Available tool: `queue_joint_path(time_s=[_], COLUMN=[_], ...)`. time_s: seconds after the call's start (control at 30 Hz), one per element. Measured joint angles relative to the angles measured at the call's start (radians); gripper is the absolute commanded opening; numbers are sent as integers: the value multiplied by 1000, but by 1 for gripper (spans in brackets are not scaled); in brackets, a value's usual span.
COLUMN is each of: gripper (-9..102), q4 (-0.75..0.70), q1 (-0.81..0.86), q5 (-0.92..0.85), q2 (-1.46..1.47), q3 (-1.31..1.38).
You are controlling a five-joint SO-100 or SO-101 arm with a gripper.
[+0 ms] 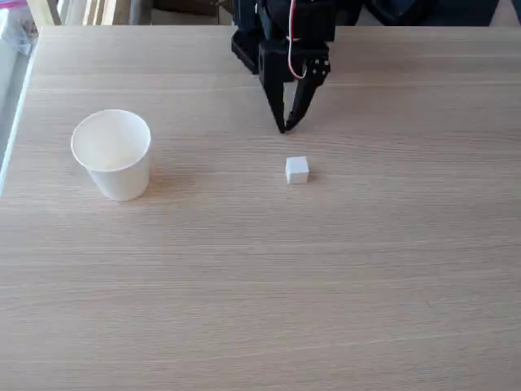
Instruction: Grasp a block and put it in the bin.
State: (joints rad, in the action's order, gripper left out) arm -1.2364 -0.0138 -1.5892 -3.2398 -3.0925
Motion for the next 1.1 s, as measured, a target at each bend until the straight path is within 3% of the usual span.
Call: queue_joint_path(time_s=[0.5,1.1], gripper=[26,29], q4=[121,347], q1=[48,67], q5=[-67,-143], q2=[430,716], q3=[247,318])
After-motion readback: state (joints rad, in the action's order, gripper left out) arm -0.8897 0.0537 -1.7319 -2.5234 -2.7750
